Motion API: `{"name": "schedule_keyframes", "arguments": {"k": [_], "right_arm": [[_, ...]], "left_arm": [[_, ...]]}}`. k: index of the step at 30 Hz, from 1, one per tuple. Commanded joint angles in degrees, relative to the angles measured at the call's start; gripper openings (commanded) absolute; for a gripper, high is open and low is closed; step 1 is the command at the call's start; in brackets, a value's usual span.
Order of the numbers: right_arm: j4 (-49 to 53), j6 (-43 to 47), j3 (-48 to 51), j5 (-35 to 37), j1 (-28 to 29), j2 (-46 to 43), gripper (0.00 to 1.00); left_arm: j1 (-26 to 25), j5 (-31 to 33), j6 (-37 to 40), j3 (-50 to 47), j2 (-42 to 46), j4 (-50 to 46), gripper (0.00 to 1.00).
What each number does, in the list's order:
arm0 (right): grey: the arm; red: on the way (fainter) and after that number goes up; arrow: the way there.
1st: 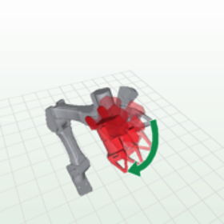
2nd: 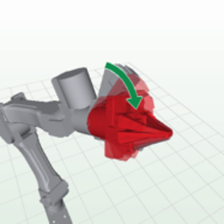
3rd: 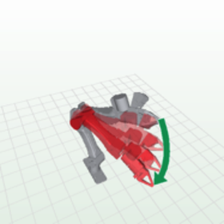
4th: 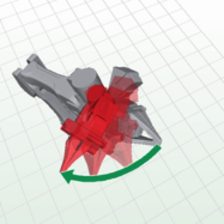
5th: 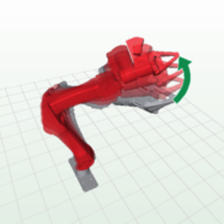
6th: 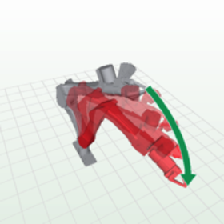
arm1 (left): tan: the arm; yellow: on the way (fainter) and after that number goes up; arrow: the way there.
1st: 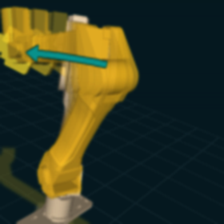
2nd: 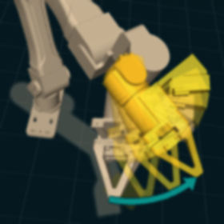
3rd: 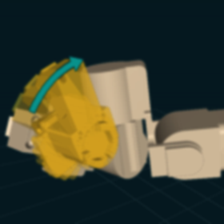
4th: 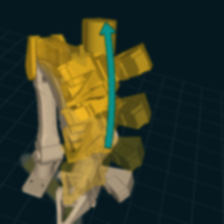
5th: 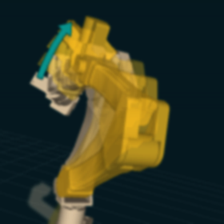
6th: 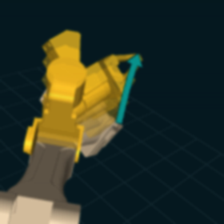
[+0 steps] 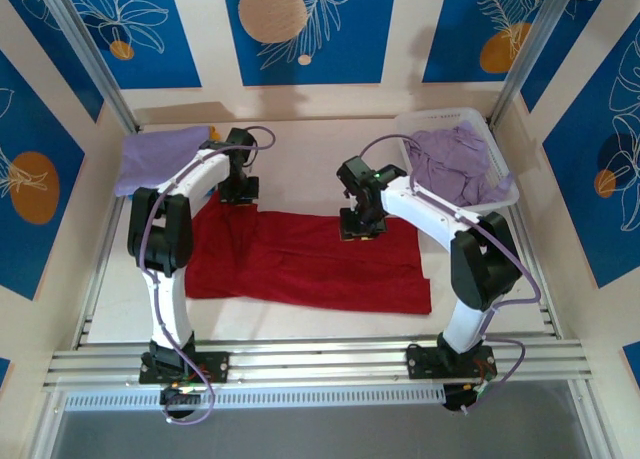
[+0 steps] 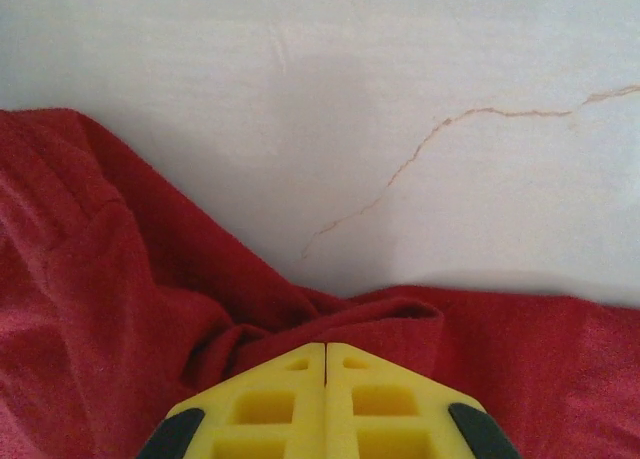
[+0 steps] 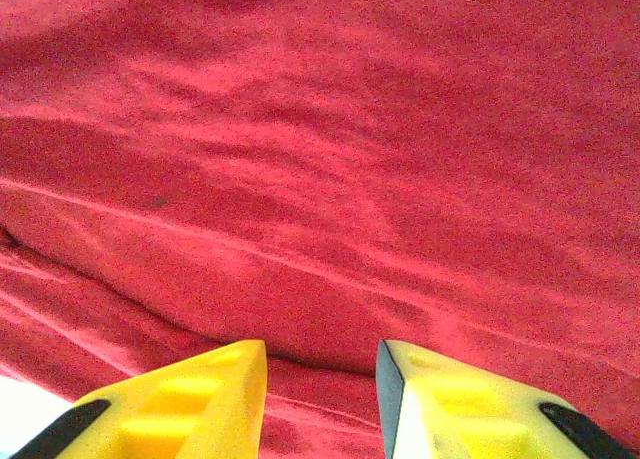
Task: Fold and stack the t-shirts
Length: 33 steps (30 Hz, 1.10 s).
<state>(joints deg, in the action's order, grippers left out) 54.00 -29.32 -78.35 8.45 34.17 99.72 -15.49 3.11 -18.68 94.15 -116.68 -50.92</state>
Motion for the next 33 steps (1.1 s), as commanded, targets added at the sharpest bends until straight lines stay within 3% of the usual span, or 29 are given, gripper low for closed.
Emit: {"name": "schedule_keyframes", "arguments": {"k": [1,8,15,21,30,33], "right_arm": [[-2.2,-2.8,-0.8,-5.2,1.6,0.4,0.36],[-12.0,-9.5,1.7,-13.2,5.1,1.7,0.36],[-11.9,-9.7,0.4,-14.5,6.6,3.1,0.35],[-19.4,-10.1,2.4,-21.4,9.7,2.8,0.35],[-14.4,-4.8,-10.8,-14.1,19.6,13.2,0.33],[-15.4,1.1,-13.7,-7.8,24.3,15.2,0.33]], "left_arm": [[0.5,1.2,0.1,-0.7,5.7,-1.6,0.0],[0.5,1.4,-1.4,-6.9,13.9,-1.0,0.0],[0.6,1.4,-1.8,-10.0,16.9,-2.4,0.0],[2.6,1.3,-3.3,-15.5,22.3,-2.3,0.0],[5.2,0.9,-2.8,-24.5,29.3,-3.0,0.0],[7.9,-4.6,-3.0,-27.7,30.5,0.0,0.0]]}}
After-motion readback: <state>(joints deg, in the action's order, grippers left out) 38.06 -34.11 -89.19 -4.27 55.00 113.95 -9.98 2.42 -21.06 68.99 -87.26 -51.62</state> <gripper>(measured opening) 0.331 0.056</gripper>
